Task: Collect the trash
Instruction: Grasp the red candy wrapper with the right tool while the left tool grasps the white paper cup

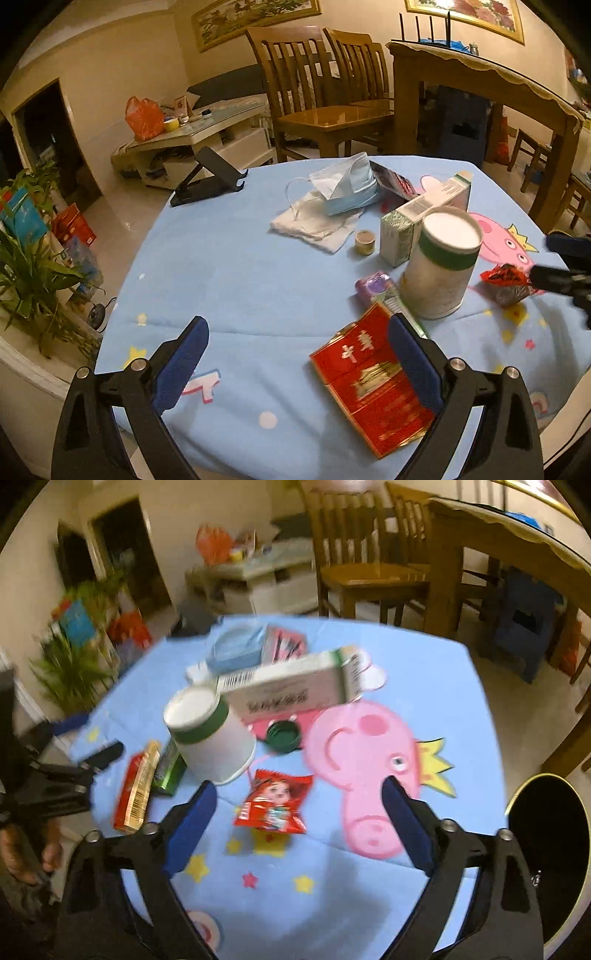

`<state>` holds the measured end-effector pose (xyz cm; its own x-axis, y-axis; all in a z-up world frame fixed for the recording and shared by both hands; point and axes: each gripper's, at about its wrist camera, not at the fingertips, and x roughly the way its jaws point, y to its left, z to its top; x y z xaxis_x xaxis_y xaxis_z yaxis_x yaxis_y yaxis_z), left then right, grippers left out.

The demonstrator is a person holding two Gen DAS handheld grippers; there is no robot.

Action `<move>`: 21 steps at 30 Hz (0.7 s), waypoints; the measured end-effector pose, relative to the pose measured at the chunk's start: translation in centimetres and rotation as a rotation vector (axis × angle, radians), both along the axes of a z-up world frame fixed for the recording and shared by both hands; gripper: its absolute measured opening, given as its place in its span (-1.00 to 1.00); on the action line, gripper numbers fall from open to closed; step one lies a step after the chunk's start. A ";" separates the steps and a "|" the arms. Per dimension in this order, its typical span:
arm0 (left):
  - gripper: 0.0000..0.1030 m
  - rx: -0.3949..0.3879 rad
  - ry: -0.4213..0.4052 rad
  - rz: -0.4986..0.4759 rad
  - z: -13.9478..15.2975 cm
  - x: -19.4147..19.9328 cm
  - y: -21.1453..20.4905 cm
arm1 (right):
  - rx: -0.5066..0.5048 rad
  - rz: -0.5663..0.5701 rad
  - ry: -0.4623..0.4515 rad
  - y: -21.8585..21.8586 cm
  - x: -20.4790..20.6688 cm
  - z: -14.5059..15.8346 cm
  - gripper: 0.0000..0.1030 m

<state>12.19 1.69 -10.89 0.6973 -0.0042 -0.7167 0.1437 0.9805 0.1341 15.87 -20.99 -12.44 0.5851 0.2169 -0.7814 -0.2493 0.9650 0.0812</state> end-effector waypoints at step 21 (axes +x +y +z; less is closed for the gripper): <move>0.02 -0.129 0.129 -0.378 -1.9 5.9 -10.0 | 0.145 -0.215 -0.011 -6.9 -7.9 3.4 -0.47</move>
<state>18.05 -8.30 -12.80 0.5340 -0.3382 -0.7749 0.5043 0.8630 -0.0291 7.95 -27.94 -9.01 0.6381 0.1955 -0.7447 -0.0409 0.9745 0.2208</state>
